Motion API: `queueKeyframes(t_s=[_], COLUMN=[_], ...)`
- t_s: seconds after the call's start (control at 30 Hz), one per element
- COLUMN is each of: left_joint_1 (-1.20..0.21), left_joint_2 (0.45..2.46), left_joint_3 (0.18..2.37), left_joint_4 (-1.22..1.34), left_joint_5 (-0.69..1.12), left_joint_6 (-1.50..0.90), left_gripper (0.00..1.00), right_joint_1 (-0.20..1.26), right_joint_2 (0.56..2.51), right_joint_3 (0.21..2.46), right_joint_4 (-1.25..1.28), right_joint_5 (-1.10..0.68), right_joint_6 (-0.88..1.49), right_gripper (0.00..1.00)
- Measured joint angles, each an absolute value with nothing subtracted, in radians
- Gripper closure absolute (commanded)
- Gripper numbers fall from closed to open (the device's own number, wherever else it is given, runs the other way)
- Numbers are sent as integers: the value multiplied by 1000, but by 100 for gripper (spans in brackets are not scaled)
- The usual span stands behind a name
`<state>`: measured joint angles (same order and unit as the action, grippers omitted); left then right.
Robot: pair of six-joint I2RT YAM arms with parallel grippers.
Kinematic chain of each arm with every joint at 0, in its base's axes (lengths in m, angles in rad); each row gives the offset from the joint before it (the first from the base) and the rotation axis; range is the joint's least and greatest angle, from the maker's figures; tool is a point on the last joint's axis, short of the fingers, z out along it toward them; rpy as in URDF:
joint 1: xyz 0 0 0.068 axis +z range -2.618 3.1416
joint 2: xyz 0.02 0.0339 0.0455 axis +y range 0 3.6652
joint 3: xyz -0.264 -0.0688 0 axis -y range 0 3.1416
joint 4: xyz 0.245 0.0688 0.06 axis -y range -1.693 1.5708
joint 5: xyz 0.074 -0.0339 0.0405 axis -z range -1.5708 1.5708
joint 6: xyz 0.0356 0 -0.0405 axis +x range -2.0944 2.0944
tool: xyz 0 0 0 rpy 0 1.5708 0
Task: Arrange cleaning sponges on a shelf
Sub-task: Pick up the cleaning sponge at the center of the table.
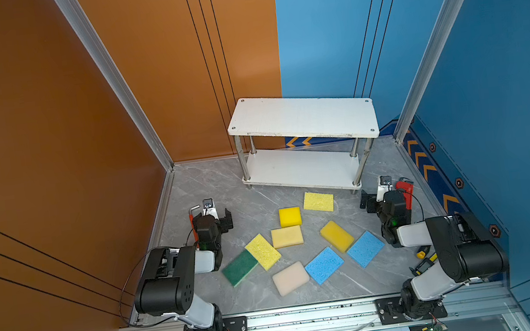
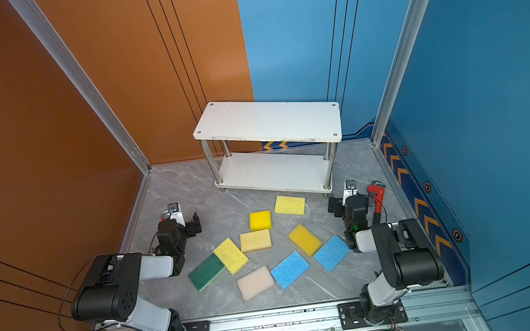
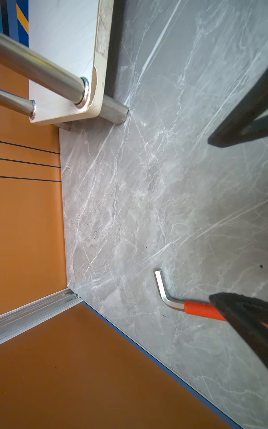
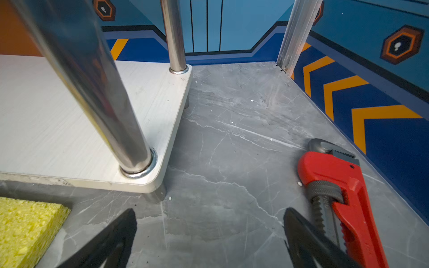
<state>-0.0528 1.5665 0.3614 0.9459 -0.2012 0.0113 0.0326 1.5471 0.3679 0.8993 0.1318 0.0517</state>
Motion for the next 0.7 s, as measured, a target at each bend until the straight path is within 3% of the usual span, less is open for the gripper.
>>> queueKeyframes(t_s=[0.7], left_joint_1=[-51], left_joint_2=[1567], left_joint_3=[361], left_joint_4=[946], left_joint_5=[-201], left_joint_6=[11], left_gripper=[2], right_joint_1=[31], right_joint_2=[1547], right_joint_3=[368], right_joint_4=[899], right_joint_5=[131], right_joint_6=[52], right_gripper=[0])
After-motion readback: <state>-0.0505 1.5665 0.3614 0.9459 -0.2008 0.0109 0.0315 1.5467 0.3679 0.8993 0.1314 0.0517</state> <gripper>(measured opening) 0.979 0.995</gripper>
